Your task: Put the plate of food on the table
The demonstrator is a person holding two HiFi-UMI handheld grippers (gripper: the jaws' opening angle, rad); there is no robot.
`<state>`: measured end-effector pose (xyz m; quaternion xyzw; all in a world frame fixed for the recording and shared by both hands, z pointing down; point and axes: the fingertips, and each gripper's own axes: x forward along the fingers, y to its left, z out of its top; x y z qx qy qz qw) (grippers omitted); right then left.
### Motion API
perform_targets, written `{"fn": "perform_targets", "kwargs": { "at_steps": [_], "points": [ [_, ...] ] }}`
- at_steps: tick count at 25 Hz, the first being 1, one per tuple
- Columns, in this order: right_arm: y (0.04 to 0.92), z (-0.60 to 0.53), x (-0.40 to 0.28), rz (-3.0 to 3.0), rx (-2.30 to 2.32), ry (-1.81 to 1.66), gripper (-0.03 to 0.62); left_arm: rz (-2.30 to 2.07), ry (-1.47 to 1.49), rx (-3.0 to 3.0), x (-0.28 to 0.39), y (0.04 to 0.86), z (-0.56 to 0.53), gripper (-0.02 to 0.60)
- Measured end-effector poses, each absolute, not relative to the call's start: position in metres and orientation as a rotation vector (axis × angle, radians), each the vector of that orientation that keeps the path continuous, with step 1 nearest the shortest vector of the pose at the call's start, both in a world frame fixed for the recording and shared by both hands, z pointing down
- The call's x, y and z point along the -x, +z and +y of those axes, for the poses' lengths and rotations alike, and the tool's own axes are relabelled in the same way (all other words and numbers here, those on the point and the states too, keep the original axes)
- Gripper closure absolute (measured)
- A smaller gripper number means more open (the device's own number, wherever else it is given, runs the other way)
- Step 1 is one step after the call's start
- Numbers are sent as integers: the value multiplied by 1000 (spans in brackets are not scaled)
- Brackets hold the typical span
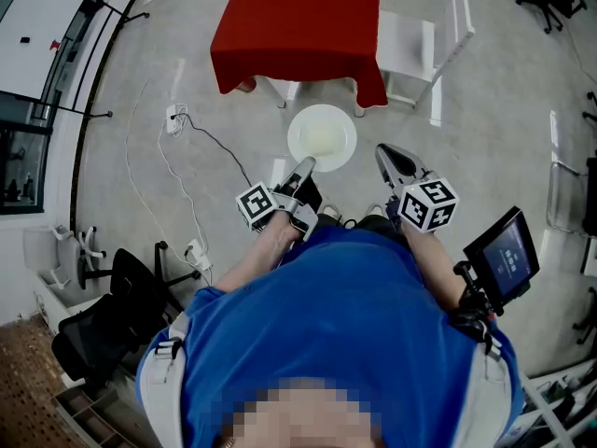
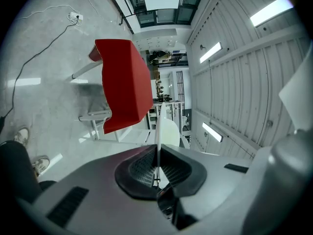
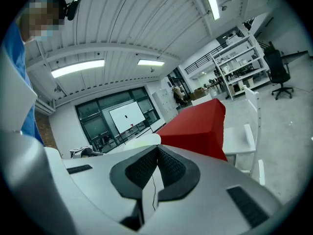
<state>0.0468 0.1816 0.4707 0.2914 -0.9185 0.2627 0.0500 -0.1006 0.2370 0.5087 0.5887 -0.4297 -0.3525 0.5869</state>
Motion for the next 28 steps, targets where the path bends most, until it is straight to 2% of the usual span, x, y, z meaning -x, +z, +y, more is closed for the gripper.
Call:
{"fn": "perform_targets", "kwargs": {
  "at_steps": [28],
  "points": [
    [483,175,17,-2752,-1025,818,592,-913,-783,-1378,162,524,216,565]
  ]
}}
